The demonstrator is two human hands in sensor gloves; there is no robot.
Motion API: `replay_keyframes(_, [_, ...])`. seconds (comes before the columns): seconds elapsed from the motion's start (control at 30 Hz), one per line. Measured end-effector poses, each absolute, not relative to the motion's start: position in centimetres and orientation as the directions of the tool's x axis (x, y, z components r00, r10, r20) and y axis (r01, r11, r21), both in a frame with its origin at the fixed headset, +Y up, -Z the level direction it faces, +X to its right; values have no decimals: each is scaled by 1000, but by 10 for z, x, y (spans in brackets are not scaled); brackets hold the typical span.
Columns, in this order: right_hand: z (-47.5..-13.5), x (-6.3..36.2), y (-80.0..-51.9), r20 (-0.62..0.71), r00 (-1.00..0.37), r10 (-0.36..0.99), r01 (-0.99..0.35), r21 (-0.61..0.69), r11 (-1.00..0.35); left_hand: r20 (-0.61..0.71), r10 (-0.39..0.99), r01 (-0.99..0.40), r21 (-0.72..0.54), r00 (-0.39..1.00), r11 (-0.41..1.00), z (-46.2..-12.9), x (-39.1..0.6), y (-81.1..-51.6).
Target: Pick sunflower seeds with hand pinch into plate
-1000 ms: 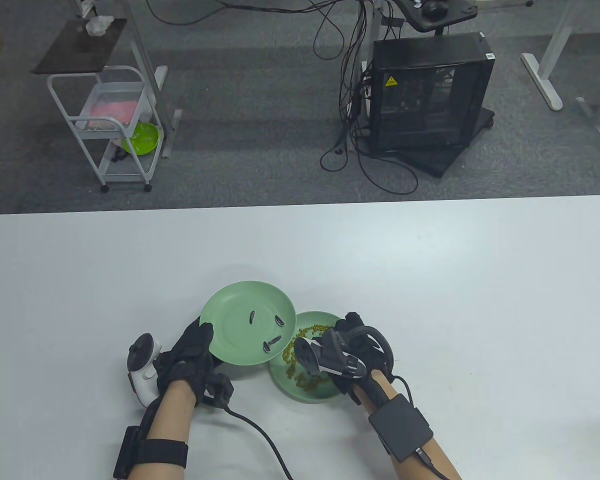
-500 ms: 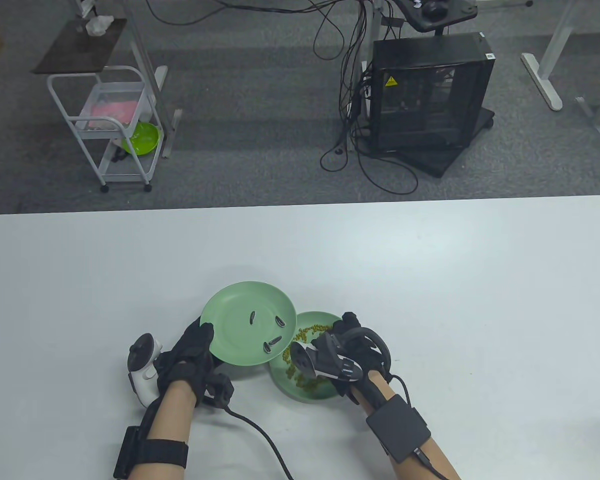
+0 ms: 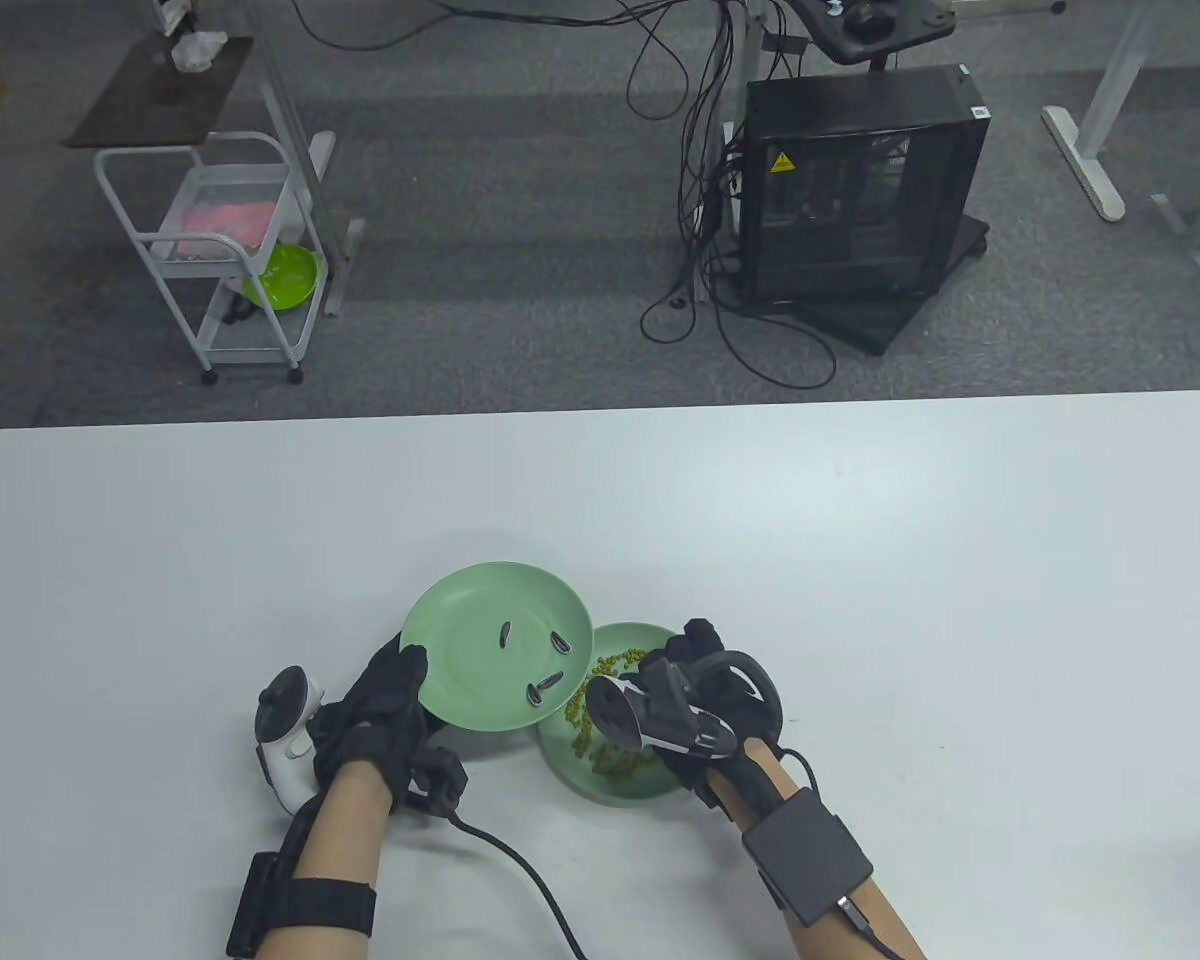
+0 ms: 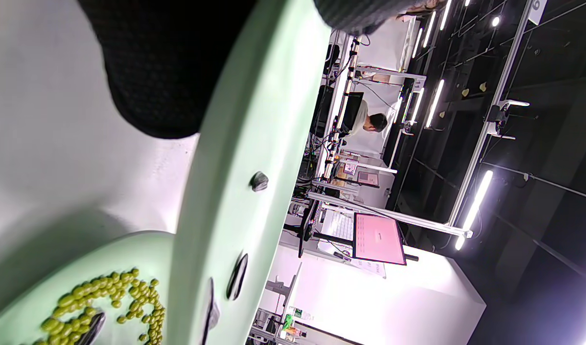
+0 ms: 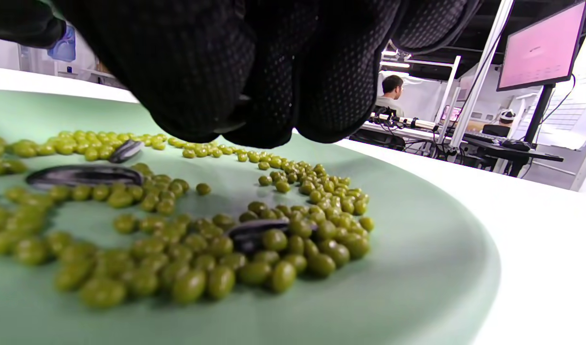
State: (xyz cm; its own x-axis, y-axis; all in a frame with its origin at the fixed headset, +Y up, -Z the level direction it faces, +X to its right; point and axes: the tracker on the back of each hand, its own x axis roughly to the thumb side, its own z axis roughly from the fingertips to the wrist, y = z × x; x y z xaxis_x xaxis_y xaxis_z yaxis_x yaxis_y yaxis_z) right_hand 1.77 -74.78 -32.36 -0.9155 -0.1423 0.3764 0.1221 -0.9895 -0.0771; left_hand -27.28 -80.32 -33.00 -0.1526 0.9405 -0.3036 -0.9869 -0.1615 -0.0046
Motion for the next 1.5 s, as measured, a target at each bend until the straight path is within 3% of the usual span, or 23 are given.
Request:
replay_keyframes(0.77, [-323, 27, -725, 344, -938, -48, -7, -157, -988, -307, 940, -987, -10, -152, -163, -330, -272, -804])
replay_keyframes(1.5, [-313, 28, -700, 367, -924, 107, -212, -260, -942, -319, 937, -985, -41, -144, -166, -331, -265, -805])
